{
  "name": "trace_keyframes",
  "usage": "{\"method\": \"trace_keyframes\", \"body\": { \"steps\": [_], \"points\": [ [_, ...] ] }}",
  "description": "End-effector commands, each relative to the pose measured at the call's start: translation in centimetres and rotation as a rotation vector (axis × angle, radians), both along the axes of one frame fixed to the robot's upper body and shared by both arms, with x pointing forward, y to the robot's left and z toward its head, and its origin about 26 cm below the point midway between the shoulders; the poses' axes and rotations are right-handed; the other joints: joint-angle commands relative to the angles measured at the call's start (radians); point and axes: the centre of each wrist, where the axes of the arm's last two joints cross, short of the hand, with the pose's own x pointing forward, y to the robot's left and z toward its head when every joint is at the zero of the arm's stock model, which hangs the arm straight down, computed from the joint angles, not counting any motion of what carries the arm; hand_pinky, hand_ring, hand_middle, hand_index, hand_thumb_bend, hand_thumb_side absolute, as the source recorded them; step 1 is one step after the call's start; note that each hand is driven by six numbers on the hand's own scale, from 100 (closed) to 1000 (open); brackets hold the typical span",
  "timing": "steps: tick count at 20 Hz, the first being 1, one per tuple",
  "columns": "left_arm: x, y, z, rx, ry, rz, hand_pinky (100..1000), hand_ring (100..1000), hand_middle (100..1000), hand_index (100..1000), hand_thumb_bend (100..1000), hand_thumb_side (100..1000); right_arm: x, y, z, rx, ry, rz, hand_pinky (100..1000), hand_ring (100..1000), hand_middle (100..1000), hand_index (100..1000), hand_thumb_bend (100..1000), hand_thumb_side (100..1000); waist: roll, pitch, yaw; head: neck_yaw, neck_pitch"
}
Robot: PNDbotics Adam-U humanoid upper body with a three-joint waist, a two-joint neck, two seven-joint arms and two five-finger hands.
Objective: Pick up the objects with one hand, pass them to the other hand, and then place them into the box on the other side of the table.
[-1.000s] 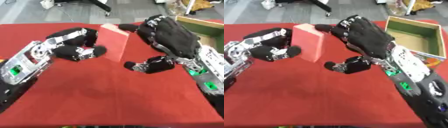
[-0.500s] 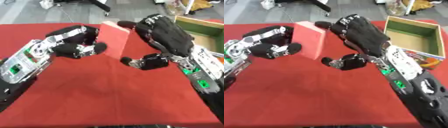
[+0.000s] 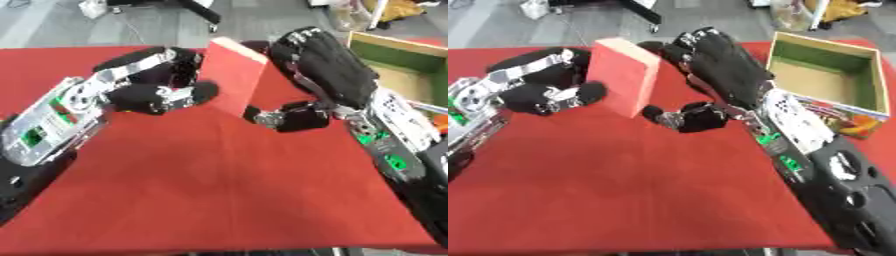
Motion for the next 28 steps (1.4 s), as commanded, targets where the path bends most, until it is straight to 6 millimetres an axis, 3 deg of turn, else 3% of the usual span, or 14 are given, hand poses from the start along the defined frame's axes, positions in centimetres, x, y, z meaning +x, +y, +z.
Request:
{"method": "trace_keyframes", "body": {
  "steps": [1,11,19,23,24,25,28],
  "points": [
    [0.0,-0.1,1.2,-0.022,-0.025,0.001,700,616,562,595,100,540,0.3,0.1,0.6,0.026,-0.025,0.005,369,182,145,806,460,392,0.009,-0.022,0.001,-0.004,0.001],
    [1.2,0.4,0.2,-0.005,0.001,0.102,698,616,562,595,100,547,0.6,0.1,0.0,0.039,-0.015,0.012,371,184,147,812,452,393,0.010,-0.021,-0.003,-0.001,0.001],
    [1.5,2.1,1.1,0.003,-0.042,0.119,701,617,563,596,100,536,0.1,-0.3,-0.2,0.029,-0.007,0.023,382,189,157,826,451,400,0.008,-0.020,-0.012,0.012,0.001],
    [1.6,3.8,1.4,0.032,-0.056,0.111,704,619,564,597,100,549,-2.0,-0.5,1.4,0.062,-0.040,0.092,385,180,152,806,455,392,0.001,-0.018,-0.028,0.031,0.001],
    [1.6,4.3,1.4,0.037,-0.053,0.105,704,618,563,596,100,557,-2.8,-0.6,2.1,0.070,-0.053,0.114,386,180,152,801,435,446,-0.002,-0.018,-0.034,0.037,-0.001],
    [1.6,4.7,1.4,0.036,-0.045,0.096,704,618,563,596,100,565,-3.2,-0.8,2.6,0.074,-0.059,0.133,386,182,154,799,459,392,-0.005,-0.017,-0.039,0.043,-0.003],
    [1.4,5.6,1.2,0.013,-0.018,0.063,704,617,564,597,100,585,-3.5,-1.4,3.5,0.086,-0.078,0.187,387,176,151,792,468,384,-0.016,-0.015,-0.056,0.062,-0.012]
  ]
}}
